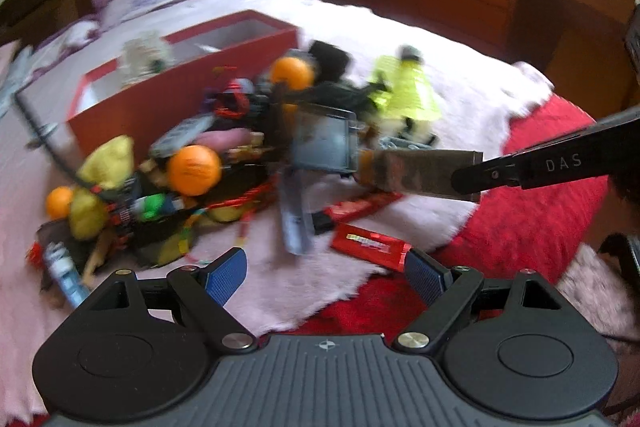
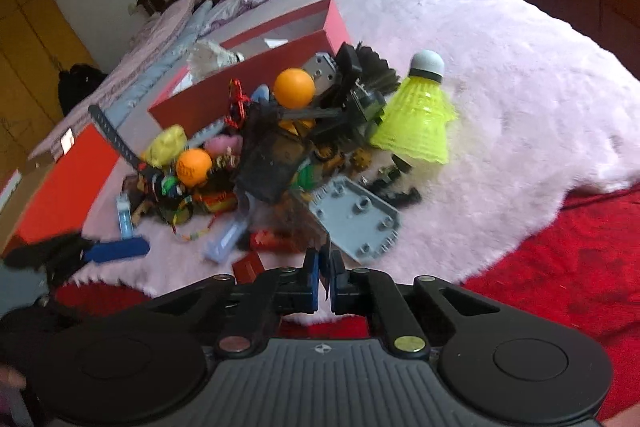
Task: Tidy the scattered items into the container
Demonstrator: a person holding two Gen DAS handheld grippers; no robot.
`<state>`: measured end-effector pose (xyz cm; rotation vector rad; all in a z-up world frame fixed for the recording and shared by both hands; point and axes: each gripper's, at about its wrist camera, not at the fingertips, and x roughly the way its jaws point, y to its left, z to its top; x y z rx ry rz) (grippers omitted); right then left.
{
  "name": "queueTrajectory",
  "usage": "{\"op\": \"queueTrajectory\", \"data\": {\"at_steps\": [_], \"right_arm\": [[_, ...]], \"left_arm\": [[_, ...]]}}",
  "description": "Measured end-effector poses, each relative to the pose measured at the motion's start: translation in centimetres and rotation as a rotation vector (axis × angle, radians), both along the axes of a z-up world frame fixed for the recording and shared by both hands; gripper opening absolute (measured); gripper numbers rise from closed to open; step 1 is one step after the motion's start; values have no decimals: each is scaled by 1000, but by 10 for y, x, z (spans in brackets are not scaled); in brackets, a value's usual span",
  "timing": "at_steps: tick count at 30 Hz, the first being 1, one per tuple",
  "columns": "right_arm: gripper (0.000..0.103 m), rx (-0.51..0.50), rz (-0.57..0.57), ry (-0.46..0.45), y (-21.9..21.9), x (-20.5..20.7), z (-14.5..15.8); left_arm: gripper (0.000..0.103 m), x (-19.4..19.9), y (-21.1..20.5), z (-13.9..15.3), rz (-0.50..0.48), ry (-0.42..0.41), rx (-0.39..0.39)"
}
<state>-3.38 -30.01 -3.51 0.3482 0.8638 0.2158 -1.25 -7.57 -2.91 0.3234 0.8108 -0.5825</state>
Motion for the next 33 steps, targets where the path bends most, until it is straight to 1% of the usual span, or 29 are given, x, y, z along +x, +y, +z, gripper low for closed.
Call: {"op": "queueTrajectory", "data": {"at_steps": [3, 5, 7, 10, 12, 14, 16, 19, 24, 26, 27, 28, 31, 33], "right_arm": [[6, -71, 29, 31, -2, -10, -3], [6, -110, 28, 55, -4, -13, -8], [9, -137, 26, 77, -5, -15, -14], [18, -152, 16, 80, -7, -18, -15], [21, -160, 18, 62, -8, -20, -12], [22, -173, 18, 43, -9, -21, -9], [25, -188, 16, 24, -10, -22, -7], [30, -212, 4, 2, -10, -22, -5], [35, -228, -20, -5, -11, -21, -7], [37, -242, -28, -12, -11, -20, -7], [40, -252, -26, -19, -10, -19, -6], [42, -262, -21, -28, -9, -18, -6], [48, -299, 11, -53, -1, -15, -5], [48, -330, 37, -58, 5, -12, -8]], "left_arm": [[86, -3, -13, -6, -94, 33, -6], [86, -4, -24, -13, -153, 47, -2], [86, -4, -34, -20, -174, 40, 20], [86, 2, -42, -28, -167, 25, 50], [86, 10, -43, -32, -146, 40, 48], [83, 18, -43, -34, -138, 65, 38], [74, 26, -42, -38, -123, 97, 25], [73, 33, -41, -42, -105, 121, 2], [76, 33, -46, -46, -125, 100, 22], [71, 33, -46, -45, -128, 93, 19], [62, 33, -45, -44, -130, 90, 14], [57, 33, -45, -43, -131, 87, 8], [57, 31, -42, -40, -126, 82, -2], [57, 29, -39, -38, -119, 80, -7]]}}
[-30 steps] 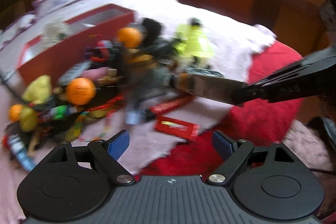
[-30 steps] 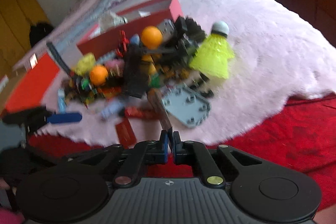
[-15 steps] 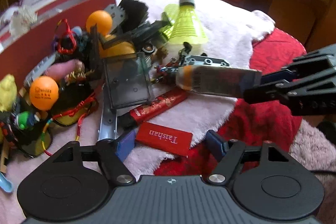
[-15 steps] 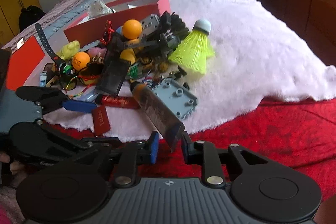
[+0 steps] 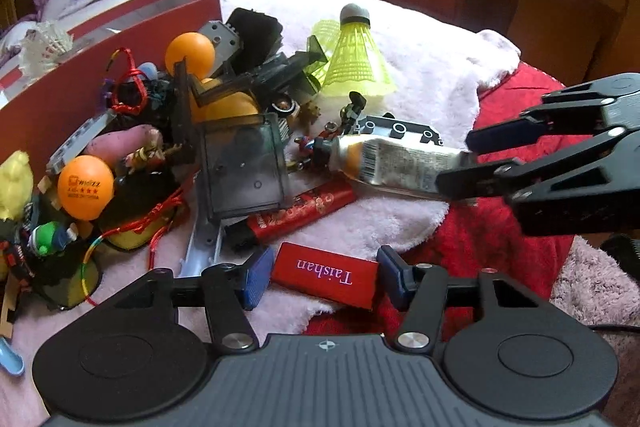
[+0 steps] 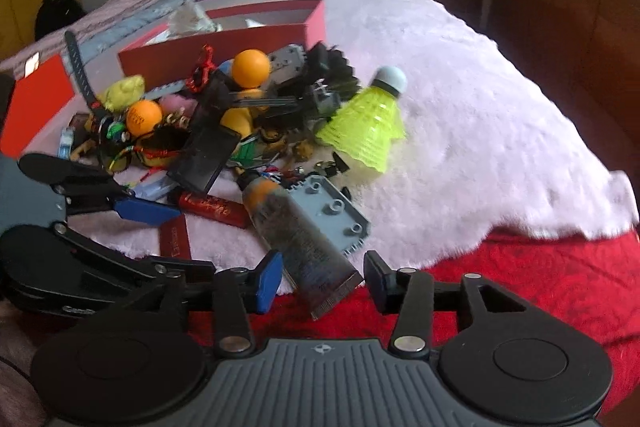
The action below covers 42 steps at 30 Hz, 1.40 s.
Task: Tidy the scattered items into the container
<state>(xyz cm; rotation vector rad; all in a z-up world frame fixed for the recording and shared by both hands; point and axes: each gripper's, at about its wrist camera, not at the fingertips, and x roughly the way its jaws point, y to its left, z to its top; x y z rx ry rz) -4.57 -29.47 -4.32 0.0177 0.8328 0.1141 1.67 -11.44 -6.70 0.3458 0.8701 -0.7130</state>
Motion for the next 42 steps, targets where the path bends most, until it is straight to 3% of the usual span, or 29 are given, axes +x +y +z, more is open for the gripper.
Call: {"op": "queueTrajectory", "data": {"at_steps": [7, 17, 25, 31, 33, 34, 37, 42], "right_arm": [[48, -42, 42, 10, 17, 6, -10], [53, -135, 144, -44, 44, 24, -2], [62, -192, 228, -50, 65, 38, -1], [61, -232, 284, -20, 74, 55, -13], [50, -245, 305, -13, 77, 56, -15], [34, -248, 318, -10, 79, 55, -14], [8, -243, 339, -6, 82, 49, -9], [3, -207, 392, 4, 85, 29, 5]], "left_arm": [[57, -6, 31, 13, 97, -3, -23], [57, -6, 80, 21, 265, -7, -19], [57, -5, 94, 15, 321, 9, -26], [57, -7, 97, 15, 329, 3, -32], [57, -6, 98, 15, 340, 5, -37], [57, -5, 99, 15, 344, 6, -40], [57, -5, 102, 14, 354, 6, -45], [57, -6, 106, 13, 366, -6, -37]]}}
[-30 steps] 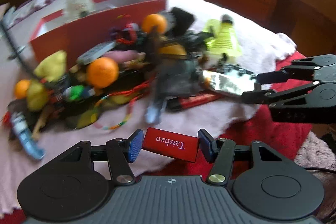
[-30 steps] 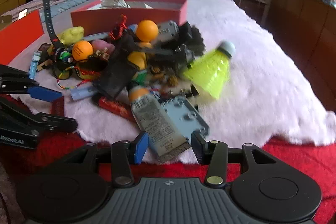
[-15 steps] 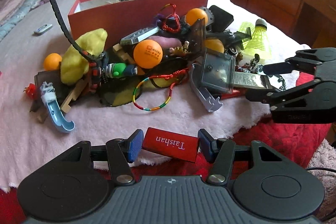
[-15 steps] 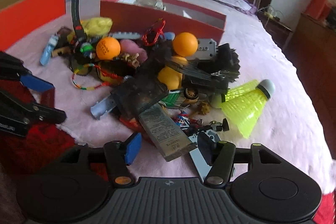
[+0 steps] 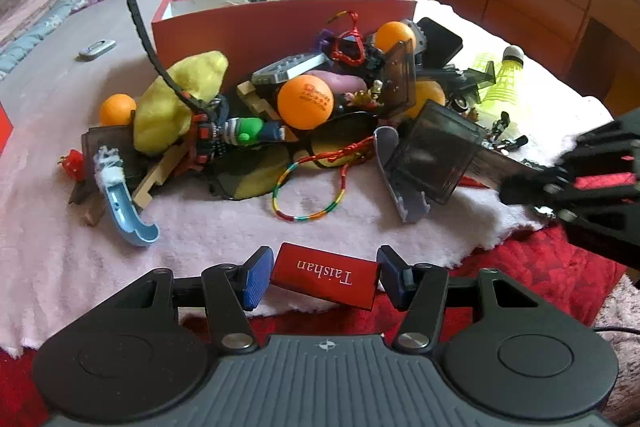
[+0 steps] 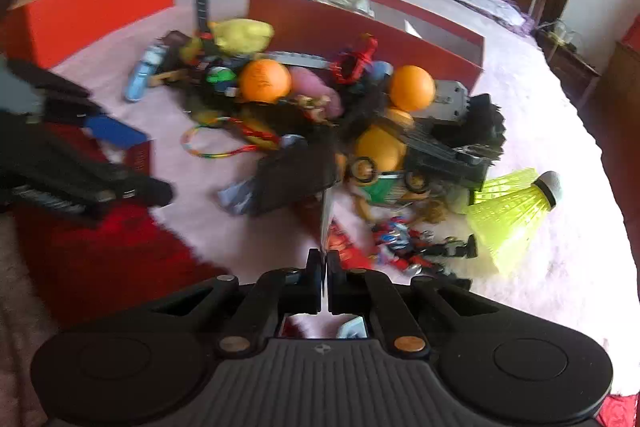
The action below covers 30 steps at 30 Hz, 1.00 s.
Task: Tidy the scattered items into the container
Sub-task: 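Grasp the thin orange-handled screwdriver with the right tool and lift it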
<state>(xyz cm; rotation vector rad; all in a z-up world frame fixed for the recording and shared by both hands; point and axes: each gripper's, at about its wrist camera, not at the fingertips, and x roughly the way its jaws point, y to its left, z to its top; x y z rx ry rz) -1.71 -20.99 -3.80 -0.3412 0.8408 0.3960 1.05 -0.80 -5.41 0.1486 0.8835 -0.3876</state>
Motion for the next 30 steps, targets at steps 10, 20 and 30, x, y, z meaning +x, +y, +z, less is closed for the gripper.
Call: {"op": "queueTrajectory", "data": {"at_steps": [10, 20, 30], "right_arm": [[25, -19, -10, 81, -1, -14, 1], [23, 53, -43, 89, 14, 5, -12], [6, 104, -103, 28, 2, -2, 6]], "left_arm": [[57, 1, 4, -5, 2, 15, 1], [58, 1, 5, -11, 7, 17, 4], [57, -5, 3, 18, -5, -54, -26]]}}
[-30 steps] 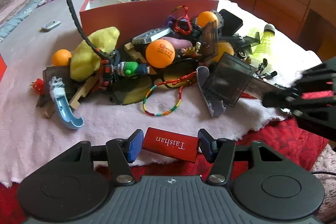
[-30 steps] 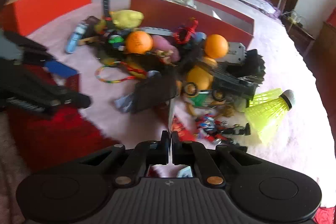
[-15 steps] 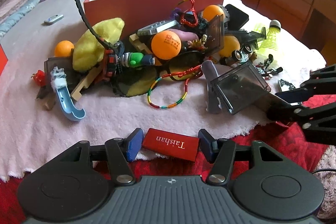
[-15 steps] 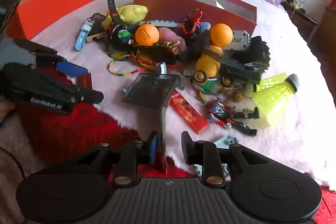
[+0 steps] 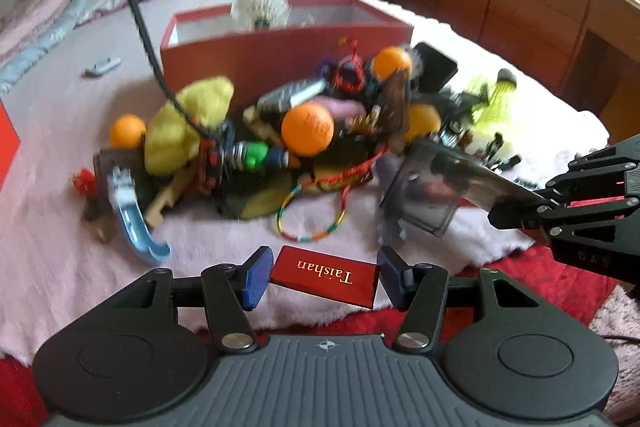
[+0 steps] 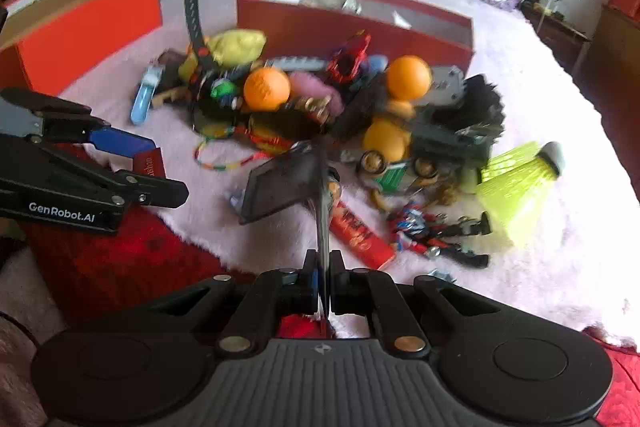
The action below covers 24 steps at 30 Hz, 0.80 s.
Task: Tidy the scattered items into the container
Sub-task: 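Grasp the thin orange-handled screwdriver with the right tool and lift it, then carry both items over the red box and open both tools to release them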
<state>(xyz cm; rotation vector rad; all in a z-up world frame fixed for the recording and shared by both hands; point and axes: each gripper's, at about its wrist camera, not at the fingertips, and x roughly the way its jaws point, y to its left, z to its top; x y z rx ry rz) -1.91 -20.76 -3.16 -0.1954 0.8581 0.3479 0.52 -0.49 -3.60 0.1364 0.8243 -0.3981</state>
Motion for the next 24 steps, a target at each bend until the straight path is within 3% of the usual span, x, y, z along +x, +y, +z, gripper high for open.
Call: {"op": "queueTrajectory", "data": {"at_steps": [10, 17, 24], "right_arm": [[6, 100, -53, -46, -11, 3, 24], [6, 130, -63, -79, -11, 14, 44], [6, 160, -64, -128, -12, 9, 62]], "left_arm": [[57, 9, -12, 28, -56, -70, 4], [57, 27, -15, 57, -27, -106, -18], [57, 21, -20, 73, -1, -135, -14]]}}
